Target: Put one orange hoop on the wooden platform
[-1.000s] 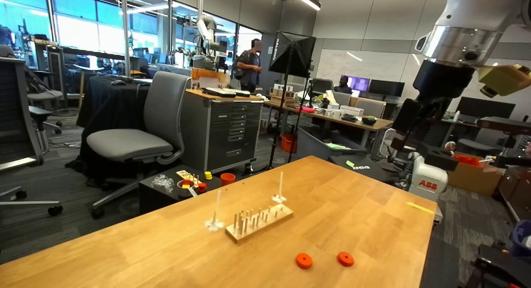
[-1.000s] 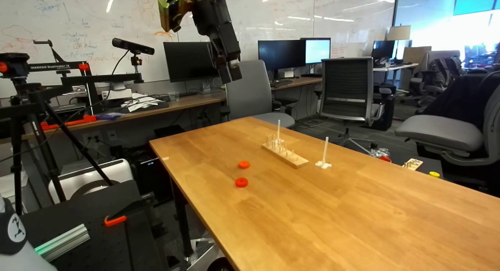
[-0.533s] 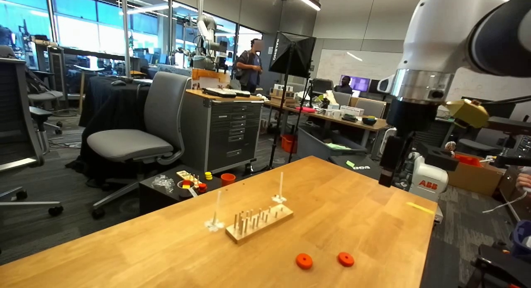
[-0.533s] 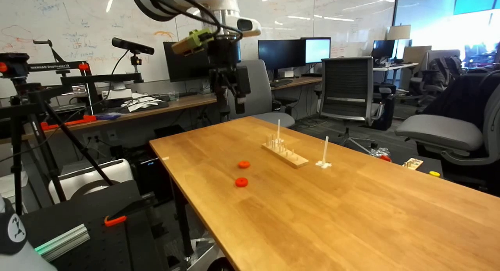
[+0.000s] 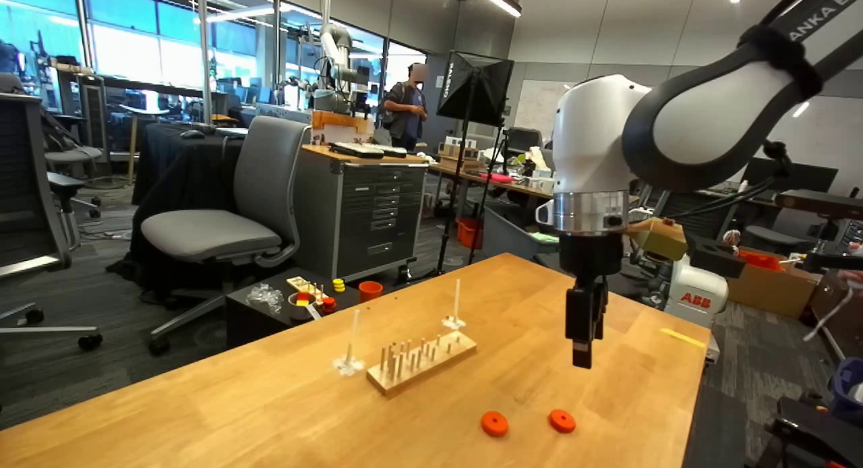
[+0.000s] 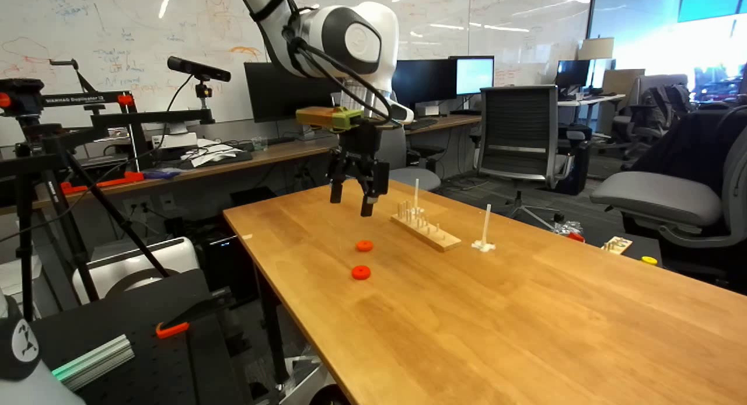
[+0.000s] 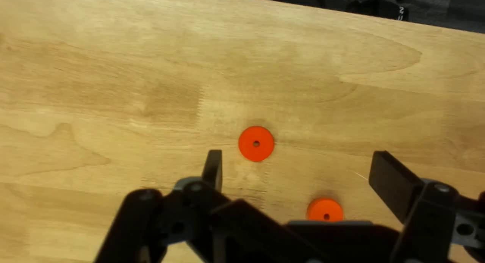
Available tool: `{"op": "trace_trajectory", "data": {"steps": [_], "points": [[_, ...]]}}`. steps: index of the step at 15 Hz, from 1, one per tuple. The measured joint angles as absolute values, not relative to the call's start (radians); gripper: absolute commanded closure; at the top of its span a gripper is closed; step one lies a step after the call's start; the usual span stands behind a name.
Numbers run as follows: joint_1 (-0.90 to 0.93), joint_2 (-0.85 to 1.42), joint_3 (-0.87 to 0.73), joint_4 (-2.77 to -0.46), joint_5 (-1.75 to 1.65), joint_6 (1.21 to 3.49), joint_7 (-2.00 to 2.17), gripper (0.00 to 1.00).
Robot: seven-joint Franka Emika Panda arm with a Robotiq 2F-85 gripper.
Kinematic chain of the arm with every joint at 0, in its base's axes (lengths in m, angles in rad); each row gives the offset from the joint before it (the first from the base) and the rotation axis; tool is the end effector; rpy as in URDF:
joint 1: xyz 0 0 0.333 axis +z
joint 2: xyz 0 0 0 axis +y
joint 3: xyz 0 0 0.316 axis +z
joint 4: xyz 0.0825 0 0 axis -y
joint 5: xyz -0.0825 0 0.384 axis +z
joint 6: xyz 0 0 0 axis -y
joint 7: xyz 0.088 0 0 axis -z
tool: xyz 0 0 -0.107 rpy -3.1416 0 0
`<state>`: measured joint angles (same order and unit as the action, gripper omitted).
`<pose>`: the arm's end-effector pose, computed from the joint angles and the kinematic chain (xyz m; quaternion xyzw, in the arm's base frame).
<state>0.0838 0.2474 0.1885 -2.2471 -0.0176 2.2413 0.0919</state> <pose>0.4943 0.1390 0.2391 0.9875 0.0957 -0.1250 0.0058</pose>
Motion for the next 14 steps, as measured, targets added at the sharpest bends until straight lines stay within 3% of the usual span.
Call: {"op": "trace_trajectory", "data": {"steps": [6, 14], "points": [[0.094, 0.289, 0.185, -2.222, -0.015, 2.273, 0.110, 0.00], [0.170, 0.424, 0.182, -2.213, 0.015, 2.542, 0.251, 0.00]]}}
